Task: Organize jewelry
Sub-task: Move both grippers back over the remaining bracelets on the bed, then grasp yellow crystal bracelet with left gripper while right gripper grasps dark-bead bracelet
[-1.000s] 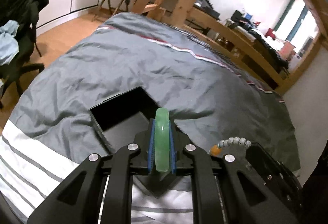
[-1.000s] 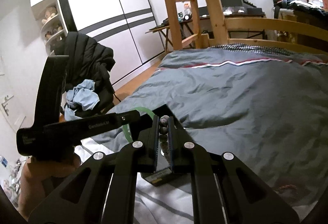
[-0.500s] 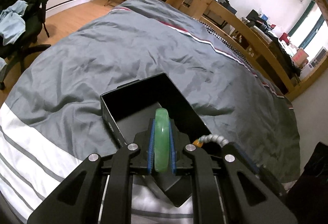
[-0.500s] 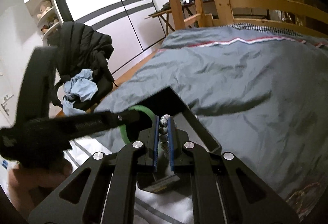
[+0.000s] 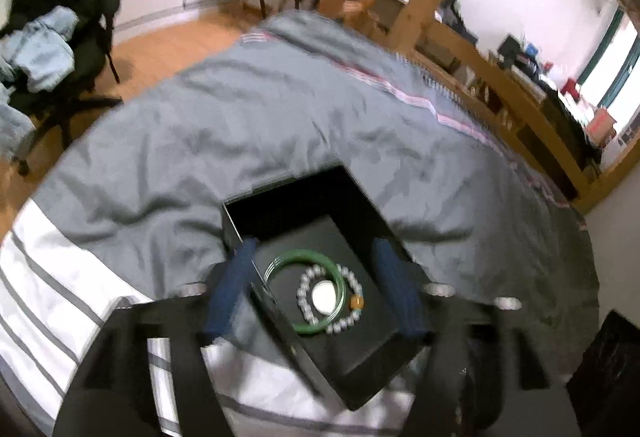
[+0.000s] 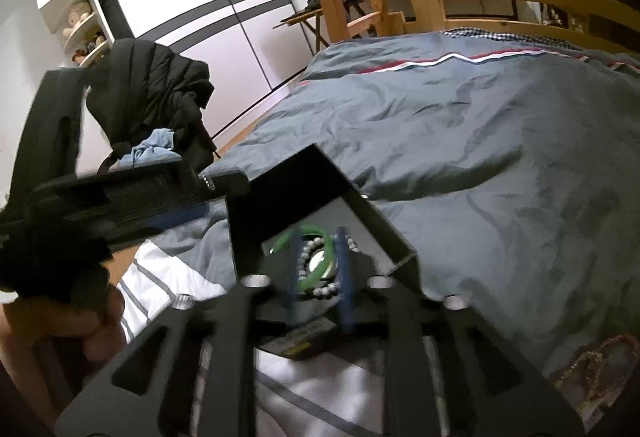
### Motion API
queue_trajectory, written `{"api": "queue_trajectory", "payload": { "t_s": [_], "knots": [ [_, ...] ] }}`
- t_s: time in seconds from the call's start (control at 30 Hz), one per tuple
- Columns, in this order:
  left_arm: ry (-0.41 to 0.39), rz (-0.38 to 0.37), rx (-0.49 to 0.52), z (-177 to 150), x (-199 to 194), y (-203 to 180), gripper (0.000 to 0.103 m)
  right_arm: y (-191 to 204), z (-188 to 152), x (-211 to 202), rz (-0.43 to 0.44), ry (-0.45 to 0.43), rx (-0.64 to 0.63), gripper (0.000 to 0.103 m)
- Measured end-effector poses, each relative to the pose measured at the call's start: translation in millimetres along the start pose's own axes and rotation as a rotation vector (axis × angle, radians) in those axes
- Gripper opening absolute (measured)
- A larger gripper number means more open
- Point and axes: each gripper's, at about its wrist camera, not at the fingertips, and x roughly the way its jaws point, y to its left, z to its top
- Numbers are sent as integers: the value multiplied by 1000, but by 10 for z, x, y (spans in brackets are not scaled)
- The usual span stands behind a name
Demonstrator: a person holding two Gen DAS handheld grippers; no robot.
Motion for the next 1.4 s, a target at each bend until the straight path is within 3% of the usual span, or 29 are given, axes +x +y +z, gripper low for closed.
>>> {"api": "queue_trajectory", "payload": {
  "t_s": [0.07,0.13,0.47,0.7,0.87,1.03,1.2,1.4],
  "knots": [
    [-44,-8,15,10,-81,-51,77,-74,-29,-182,-17,-58,3,92],
    [-63,-26,34,-1,-121,-122,85,-150,-43,-334,-31,-99,7,92],
    [-82,-118,264,-382,-235,-923,86,-700,-100,-1304,-178,-157,-3,93],
    [-9,-231,372,-873,-179,-1476,86,-1066,-206,-1973,-272,-172,1,93],
    [23,-226,535,-1226,-112,-1797,86,-1253,-382,-2292,-311,-167,-3,93],
    [62,-262,590,-1392,-12,-1923,86,-1485,-599,-2391,-320,-146,16,93],
    [161,-303,597,-1593,236,-2014,86,-1653,-882,-2312,-289,-106,53,93],
    [217,-259,687,-1846,442,-2156,86,-1810,-1183,-2014,-231,-20,107,93]
  ]
}}
